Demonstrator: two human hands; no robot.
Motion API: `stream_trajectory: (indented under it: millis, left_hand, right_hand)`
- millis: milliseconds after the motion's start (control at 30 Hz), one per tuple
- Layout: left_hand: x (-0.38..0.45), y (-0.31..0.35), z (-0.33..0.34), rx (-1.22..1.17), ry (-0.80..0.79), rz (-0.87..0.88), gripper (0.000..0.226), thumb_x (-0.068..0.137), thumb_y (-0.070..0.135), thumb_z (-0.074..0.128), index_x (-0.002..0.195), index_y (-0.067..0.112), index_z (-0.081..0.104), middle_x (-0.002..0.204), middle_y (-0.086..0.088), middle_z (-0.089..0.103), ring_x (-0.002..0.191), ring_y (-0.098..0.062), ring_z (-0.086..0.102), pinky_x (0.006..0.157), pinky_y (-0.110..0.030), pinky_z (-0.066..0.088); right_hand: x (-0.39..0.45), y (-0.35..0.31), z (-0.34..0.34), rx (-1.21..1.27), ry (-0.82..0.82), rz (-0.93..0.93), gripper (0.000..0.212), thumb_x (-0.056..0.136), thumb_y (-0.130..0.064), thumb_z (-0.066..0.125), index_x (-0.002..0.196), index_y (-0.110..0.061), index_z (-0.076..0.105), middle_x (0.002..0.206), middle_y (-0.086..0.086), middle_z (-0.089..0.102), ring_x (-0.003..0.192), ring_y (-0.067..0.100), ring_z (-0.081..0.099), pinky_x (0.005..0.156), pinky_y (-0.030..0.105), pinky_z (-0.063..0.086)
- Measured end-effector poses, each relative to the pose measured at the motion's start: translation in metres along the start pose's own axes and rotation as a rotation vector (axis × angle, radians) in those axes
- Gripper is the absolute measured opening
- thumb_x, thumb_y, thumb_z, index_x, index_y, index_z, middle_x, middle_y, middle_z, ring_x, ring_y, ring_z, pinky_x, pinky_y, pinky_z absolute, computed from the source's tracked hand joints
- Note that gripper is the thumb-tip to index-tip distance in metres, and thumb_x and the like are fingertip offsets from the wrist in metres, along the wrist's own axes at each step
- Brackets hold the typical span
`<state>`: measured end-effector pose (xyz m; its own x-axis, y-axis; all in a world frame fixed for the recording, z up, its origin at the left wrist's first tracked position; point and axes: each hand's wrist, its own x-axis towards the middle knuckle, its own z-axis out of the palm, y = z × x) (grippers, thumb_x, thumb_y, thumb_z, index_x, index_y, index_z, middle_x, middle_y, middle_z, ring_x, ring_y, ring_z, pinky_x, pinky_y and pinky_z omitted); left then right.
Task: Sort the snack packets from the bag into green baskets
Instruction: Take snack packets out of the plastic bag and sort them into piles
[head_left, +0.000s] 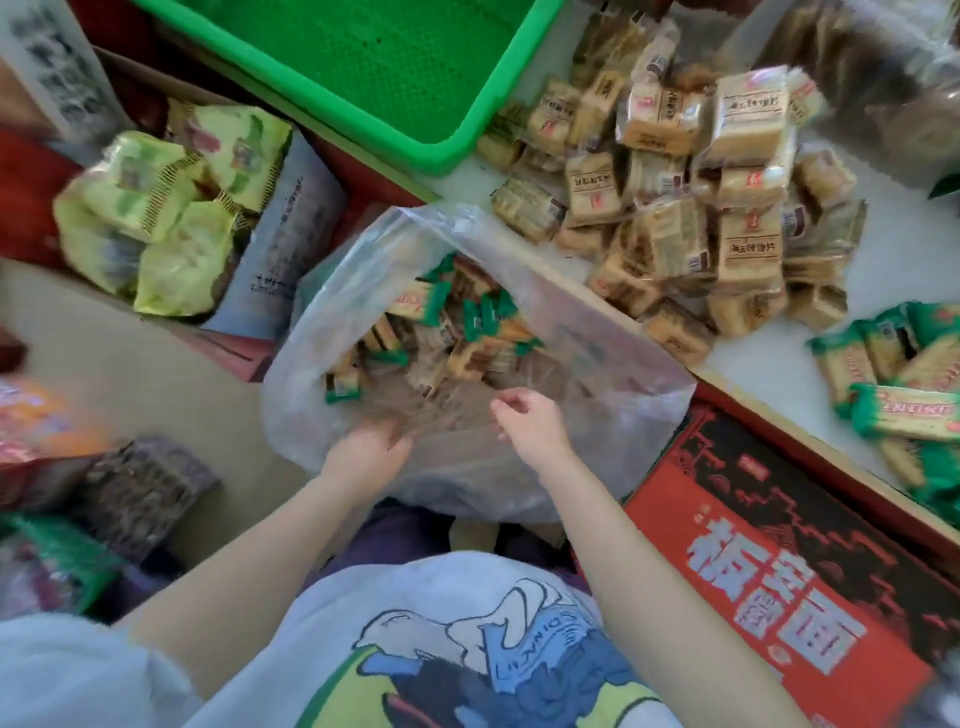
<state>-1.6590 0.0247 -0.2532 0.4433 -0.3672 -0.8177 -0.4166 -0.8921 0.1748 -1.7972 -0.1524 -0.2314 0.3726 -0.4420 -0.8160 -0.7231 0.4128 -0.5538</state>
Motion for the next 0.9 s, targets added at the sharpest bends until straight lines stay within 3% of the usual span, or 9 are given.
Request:
stream_trajectory:
  millis: [67, 133, 233, 400, 600, 700, 767, 833, 900]
  left_hand:
    - [0.004, -0.014, 0.002, -0.028, -0.044, 0.035, 0.055, 0.106, 0.048, 0.036, 0.153, 0.019, 0.037, 0.160, -0.007, 0.034, 0.146, -0.026, 0.032, 0.118, -0.036, 0.026]
    - [0.010, -0.024, 0.005, -0.032, -0.049, 0.083, 0.057, 0.106, 0.049, 0.034, 0.155, 0.021, 0.033, 0.164, -0.002, 0.025, 0.150, -0.022, 0.023, 0.121, -0.035, 0.018]
    - [0.018, -0.037, 0.012, -0.027, -0.062, 0.121, 0.059, 0.105, 0.053, 0.030, 0.155, 0.023, 0.033, 0.165, 0.002, 0.023, 0.151, -0.019, 0.020, 0.122, -0.036, 0.015]
    - [0.024, -0.046, 0.012, -0.041, -0.122, 0.137, 0.062, 0.102, 0.061, 0.025, 0.155, 0.030, 0.031, 0.166, 0.010, 0.017, 0.152, -0.020, 0.018, 0.123, -0.040, 0.015]
    - [0.022, -0.031, -0.002, -0.077, -0.194, 0.074, 0.069, 0.100, 0.067, 0.021, 0.157, 0.028, 0.028, 0.167, 0.003, 0.018, 0.152, -0.023, 0.020, 0.123, -0.043, 0.015]
    - [0.016, -0.015, -0.018, -0.491, -0.193, -0.059, 0.069, 0.098, 0.066, 0.039, 0.152, 0.024, 0.039, 0.159, -0.002, 0.036, 0.146, -0.027, 0.034, 0.117, -0.039, 0.026]
    - [0.013, -0.010, -0.024, -0.826, -0.154, -0.082, 0.059, 0.092, 0.061, 0.056, 0.137, 0.023, 0.056, 0.142, -0.003, 0.058, 0.130, -0.025, 0.054, 0.111, -0.039, 0.041]
    - [0.007, -0.007, -0.024, -1.021, -0.155, -0.054, 0.046, 0.090, 0.047, 0.068, 0.126, 0.020, 0.061, 0.124, -0.004, 0.069, 0.111, -0.020, 0.067, 0.096, -0.039, 0.056]
    - [0.000, -0.008, -0.021, -1.203, -0.155, -0.084, 0.050, 0.089, 0.031, 0.075, 0.131, 0.011, 0.058, 0.117, -0.007, 0.072, 0.103, -0.021, 0.071, 0.080, -0.033, 0.061]
  right_hand:
    - [0.022, 0.003, 0.023, -0.014, -0.027, 0.087, 0.011, 0.098, -0.019, 0.062, 0.106, -0.012, 0.066, 0.109, 0.016, 0.070, 0.103, 0.031, 0.067, 0.093, 0.043, 0.052]
    - [0.043, 0.005, 0.043, -0.009, -0.039, 0.174, 0.029, 0.098, -0.021, 0.062, 0.119, -0.002, 0.065, 0.111, 0.020, 0.069, 0.101, 0.030, 0.065, 0.089, 0.041, 0.053]
    - [0.070, 0.009, 0.065, 0.157, 0.058, 0.260, 0.053, 0.088, -0.034, 0.072, 0.131, -0.009, 0.057, 0.118, 0.011, 0.067, 0.109, 0.032, 0.065, 0.097, 0.050, 0.054]
    - [0.079, 0.002, 0.086, 0.468, 0.122, 0.285, 0.079, 0.084, -0.037, 0.080, 0.148, -0.015, 0.039, 0.137, 0.005, 0.056, 0.114, 0.026, 0.062, 0.085, 0.038, 0.060]
    - [0.055, 0.000, 0.077, 0.224, 0.190, 0.215, 0.054, 0.082, -0.039, 0.074, 0.126, -0.015, 0.053, 0.115, 0.002, 0.066, 0.101, 0.024, 0.068, 0.092, 0.044, 0.058]
    - [0.029, 0.004, 0.068, 0.026, 0.108, 0.130, 0.035, 0.088, -0.034, 0.068, 0.116, -0.017, 0.059, 0.101, -0.003, 0.068, 0.094, 0.020, 0.069, 0.088, 0.038, 0.058]
    - [0.012, 0.008, 0.066, -0.137, 0.018, 0.037, 0.030, 0.086, -0.036, 0.069, 0.111, -0.021, 0.063, 0.100, -0.005, 0.070, 0.092, 0.015, 0.067, 0.084, 0.034, 0.057]
    - [-0.001, 0.007, 0.069, -0.260, -0.068, -0.035, 0.026, 0.087, -0.031, 0.072, 0.108, -0.021, 0.061, 0.096, -0.009, 0.067, 0.087, 0.008, 0.063, 0.073, 0.021, 0.051]
    - [-0.010, 0.007, 0.073, -0.290, -0.120, -0.112, 0.029, 0.087, -0.027, 0.076, 0.110, -0.025, 0.058, 0.097, -0.013, 0.064, 0.088, 0.005, 0.060, 0.071, 0.017, 0.046]
